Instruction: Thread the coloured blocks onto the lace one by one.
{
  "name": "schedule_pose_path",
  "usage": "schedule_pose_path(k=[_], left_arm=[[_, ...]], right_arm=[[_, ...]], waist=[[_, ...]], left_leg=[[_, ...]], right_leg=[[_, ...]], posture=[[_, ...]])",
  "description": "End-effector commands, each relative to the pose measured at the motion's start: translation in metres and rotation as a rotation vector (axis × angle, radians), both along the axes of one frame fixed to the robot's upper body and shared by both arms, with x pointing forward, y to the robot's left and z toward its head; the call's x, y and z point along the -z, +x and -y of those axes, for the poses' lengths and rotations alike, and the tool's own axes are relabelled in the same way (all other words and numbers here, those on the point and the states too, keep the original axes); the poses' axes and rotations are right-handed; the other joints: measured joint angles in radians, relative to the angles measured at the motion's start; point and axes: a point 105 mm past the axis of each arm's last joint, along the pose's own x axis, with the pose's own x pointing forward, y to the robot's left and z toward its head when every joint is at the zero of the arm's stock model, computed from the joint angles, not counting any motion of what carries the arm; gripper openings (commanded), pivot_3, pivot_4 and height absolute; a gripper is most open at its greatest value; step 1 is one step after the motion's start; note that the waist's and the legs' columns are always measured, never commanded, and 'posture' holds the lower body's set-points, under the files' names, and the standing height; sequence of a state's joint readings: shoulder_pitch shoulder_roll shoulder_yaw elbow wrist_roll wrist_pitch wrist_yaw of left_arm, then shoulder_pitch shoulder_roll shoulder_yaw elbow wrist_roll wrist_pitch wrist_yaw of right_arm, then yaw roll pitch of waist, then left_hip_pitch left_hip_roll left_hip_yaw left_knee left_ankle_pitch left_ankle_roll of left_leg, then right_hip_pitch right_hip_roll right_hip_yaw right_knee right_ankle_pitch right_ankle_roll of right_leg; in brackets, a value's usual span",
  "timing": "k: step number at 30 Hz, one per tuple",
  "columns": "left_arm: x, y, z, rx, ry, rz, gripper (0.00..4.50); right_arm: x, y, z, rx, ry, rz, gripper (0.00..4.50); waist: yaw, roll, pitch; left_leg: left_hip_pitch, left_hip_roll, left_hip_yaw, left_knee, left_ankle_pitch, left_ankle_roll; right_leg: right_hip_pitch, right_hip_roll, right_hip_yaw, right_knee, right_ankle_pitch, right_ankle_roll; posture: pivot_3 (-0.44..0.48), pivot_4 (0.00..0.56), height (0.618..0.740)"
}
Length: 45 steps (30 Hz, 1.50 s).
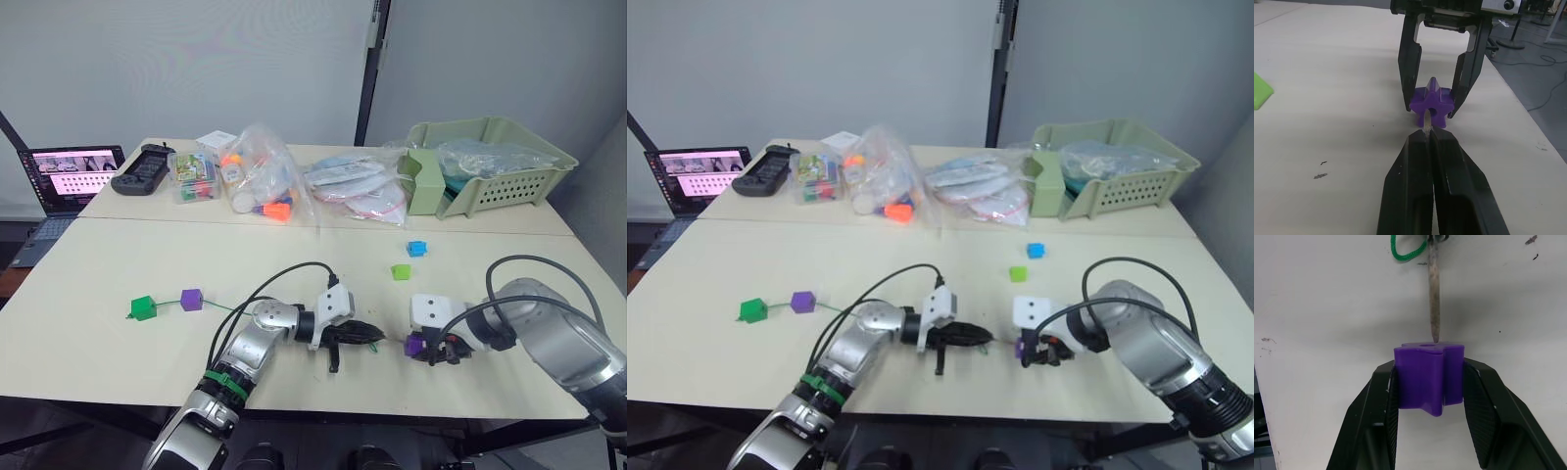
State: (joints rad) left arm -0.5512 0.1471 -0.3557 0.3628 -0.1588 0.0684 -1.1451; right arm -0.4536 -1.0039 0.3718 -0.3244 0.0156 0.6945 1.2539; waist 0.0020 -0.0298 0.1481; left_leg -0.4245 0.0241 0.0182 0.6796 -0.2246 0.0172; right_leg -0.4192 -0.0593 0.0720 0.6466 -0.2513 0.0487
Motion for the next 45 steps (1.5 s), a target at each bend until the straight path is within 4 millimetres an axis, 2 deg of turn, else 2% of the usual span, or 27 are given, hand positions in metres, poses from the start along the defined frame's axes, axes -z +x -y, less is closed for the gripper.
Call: schedule_pose_path(k=[1, 7, 11, 21, 26, 30, 34, 38, 45], left_arm=[[-0.007, -0.002, 0.006, 0.016, -0.021, 0.026, 0.0], [-0.007, -0.001, 0.007, 0.018, -0.022, 0.023, 0.0], [-0.006, 0.0, 0.01, 0.022, -0.024, 0.018, 0.0], [-0.006, -0.001, 0.04, 0.082, -0.027, 0.02, 0.0], [-0.005, 0.0, 0.044, 0.088, -0.022, 0.011, 0.0], [-0.006, 0.003, 0.038, 0.072, -0.028, -0.012, 1.27], [-0.018, 0.003, 0.032, 0.096, -0.046, 0.048, 2.58], [-0.018, 0.001, 0.023, 0.125, 0.004, 0.093, 2.6], [0.002, 0.005, 0.005, 0.083, 0.123, 0.073, 2.6]], right_arm=[[-0.006, 0.002, 0.0, 0.007, 0.006, 0.024, 1.34], [-0.01, 0.002, -0.002, 0.009, 0.023, 0.029, 1.34], [-0.017, 0.001, -0.012, 0.001, 0.07, 0.029, 1.34], [-0.012, 0.004, -0.007, 0.037, 0.053, 0.022, 1.34], [-0.011, 0.005, -0.005, 0.052, 0.05, 0.026, 1.34], [-0.009, 0.004, -0.004, 0.06, 0.05, 0.021, 1.34], [-0.007, 0.004, -0.003, 0.064, 0.047, 0.017, 1.34], [-0.004, 0.004, -0.003, 0.063, 0.045, 0.008, 1.34], [-0.003, 0.005, -0.005, 0.058, 0.049, 0.011, 1.34]], waist=[[0.0, 0.0, 0.0], [0.0, 0.0, 0.0], [0.0, 0.0, 0.0], [0.007, 0.0, 0.0], [0.007, 0.0, 0.0], [0.007, 0.0, 0.0], [0.007, 0.0, 0.0], [0.007, 0.0, 0.0], [0.007, 0.0, 0.0]], left_leg=[[0.0, 0.0, 0.0, 0.0, 0.0, 0.0], [0.0, 0.0, 0.0, 0.0, 0.0, 0.0], [0.0, 0.0, 0.0, 0.0, 0.0, 0.0], [0.0, -0.001, 0.0, 0.001, 0.0, 0.0], [0.0, -0.001, 0.0, 0.001, 0.0, 0.0], [0.0, -0.001, 0.0, 0.001, 0.0, 0.0], [-0.001, -0.001, 0.0, 0.001, 0.0, 0.0], [0.0, -0.001, 0.0, 0.001, 0.0, 0.0], [0.0, -0.001, 0.0, 0.001, 0.0, 0.0]], right_leg=[[0.0, 0.0, 0.0, 0.0, 0.0, 0.0], [0.0, 0.0, 0.0, 0.0, 0.0, 0.0], [0.0, 0.0, 0.0, 0.0, 0.0, 0.0], [0.0, -0.001, 0.0, 0.0, 0.0, 0.0], [0.0, 0.0, 0.0, 0.0, 0.0, 0.0], [0.0, 0.0, 0.0, 0.0, 0.0, 0.0], [0.0, 0.0, 0.0, 0.0, 0.0, 0.0], [0.0, 0.0, 0.0, 0.0, 0.0, 0.0], [0.0, 0.0, 0.0, 0.0, 0.0, 0.0]], posture=[[0.0, 0.15, 0.734], [0.0, 0.15, 0.734], [0.0, 0.15, 0.734], [0.0, 0.15, 0.734], [0.0, 0.15, 0.734], [0.0, 0.15, 0.734], [0.0, 0.15, 0.734], [0.0, 0.15, 0.734], [0.0, 0.15, 0.734]])
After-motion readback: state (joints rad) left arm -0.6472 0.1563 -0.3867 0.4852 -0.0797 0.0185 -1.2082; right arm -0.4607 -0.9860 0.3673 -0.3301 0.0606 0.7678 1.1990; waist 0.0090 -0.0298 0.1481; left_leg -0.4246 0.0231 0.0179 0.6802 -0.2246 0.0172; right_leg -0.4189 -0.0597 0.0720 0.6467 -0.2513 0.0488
